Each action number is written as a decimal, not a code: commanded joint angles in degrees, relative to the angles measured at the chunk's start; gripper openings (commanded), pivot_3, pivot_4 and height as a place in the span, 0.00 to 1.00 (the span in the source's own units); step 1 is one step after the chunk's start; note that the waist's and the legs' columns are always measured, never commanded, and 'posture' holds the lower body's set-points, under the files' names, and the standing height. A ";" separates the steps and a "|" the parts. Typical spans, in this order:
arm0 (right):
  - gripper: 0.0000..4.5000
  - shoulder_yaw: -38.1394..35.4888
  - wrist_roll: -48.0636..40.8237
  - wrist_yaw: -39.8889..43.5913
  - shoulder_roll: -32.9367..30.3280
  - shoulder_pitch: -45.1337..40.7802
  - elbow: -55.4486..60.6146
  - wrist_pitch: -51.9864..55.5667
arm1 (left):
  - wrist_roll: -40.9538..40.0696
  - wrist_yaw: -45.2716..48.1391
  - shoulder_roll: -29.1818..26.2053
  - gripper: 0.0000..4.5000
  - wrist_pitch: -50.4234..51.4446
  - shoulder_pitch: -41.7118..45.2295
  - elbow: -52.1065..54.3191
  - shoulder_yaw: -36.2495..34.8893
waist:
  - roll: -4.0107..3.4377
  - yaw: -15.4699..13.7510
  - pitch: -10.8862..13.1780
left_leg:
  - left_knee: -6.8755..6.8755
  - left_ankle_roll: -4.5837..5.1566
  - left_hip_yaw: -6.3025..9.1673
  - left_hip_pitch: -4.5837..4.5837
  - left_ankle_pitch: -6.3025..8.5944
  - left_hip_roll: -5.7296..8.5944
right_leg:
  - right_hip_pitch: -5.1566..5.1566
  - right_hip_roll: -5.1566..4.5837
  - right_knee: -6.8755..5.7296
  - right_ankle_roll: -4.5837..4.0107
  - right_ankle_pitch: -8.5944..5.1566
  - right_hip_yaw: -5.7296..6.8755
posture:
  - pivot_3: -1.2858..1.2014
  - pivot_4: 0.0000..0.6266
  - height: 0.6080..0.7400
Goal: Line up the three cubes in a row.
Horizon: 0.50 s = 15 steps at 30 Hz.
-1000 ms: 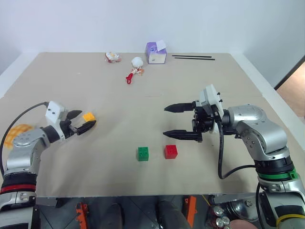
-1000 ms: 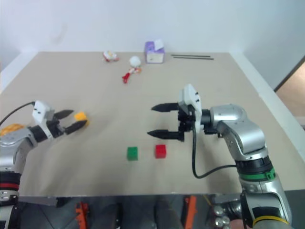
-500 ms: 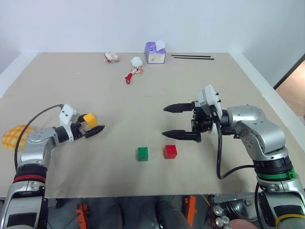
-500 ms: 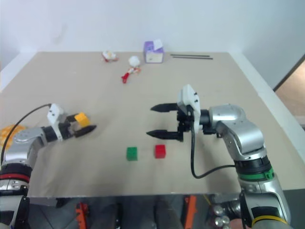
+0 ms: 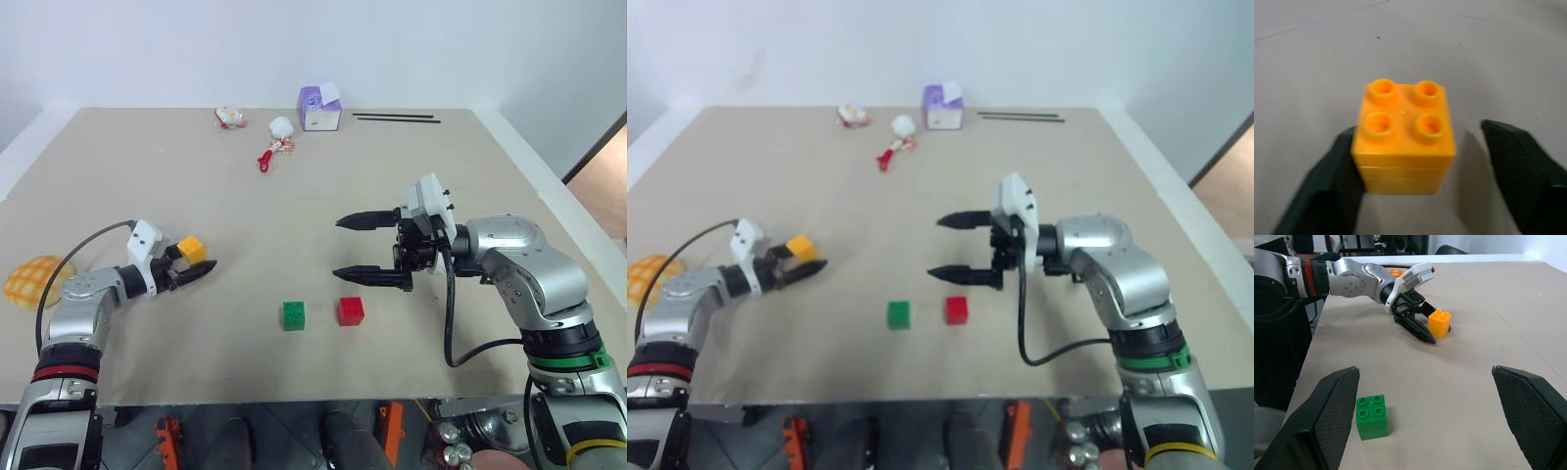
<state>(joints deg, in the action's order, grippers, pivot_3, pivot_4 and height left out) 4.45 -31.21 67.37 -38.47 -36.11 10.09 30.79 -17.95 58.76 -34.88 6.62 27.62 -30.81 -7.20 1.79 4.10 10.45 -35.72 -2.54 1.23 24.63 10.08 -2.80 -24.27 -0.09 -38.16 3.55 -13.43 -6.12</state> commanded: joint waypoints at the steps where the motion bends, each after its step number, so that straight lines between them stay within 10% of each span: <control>1: 1.00 -0.97 -0.50 0.36 -0.17 -1.04 1.25 -0.72 | -0.24 -0.52 -0.20 0.43 -0.71 -0.13 1.76 -1.06 | 0.00 0.00 0.00 | 0.00 0.00 0.00 0.00 0.00 0.00 | 0.00 0.00 0.00 0.00 0.00 0.00 | 0.52 0.24 1.00; 3: 1.00 -0.96 -0.50 0.40 -0.21 -1.01 1.29 -0.72 | -0.26 -0.82 -0.12 0.30 -0.61 -0.14 1.74 -1.13 | 0.00 0.00 0.00 | 0.00 0.00 0.00 0.00 0.00 0.00 | 0.00 0.00 0.00 0.00 0.00 0.00 | 0.52 0.24 1.00; 15: 1.00 -2.57 -2.97 3.89 -5.02 3.21 5.52 0.49 | -0.39 7.82 -1.87 0.30 -1.09 -9.29 17.81 4.68 | 0.00 -0.02 0.00 | 0.04 0.00 -0.01 0.01 0.01 0.01 | 0.01 -0.05 0.00 -0.01 -0.07 -0.01 | 0.52 0.24 1.00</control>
<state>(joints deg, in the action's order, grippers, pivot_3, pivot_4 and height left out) 4.09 -32.79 70.10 -42.37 -32.99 12.75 31.37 -18.44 64.70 -35.65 6.26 18.90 -16.19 -3.52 1.79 4.08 10.44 -35.67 -2.54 1.21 24.63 10.09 -2.78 -24.26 -0.14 -38.16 3.53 -13.50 -6.13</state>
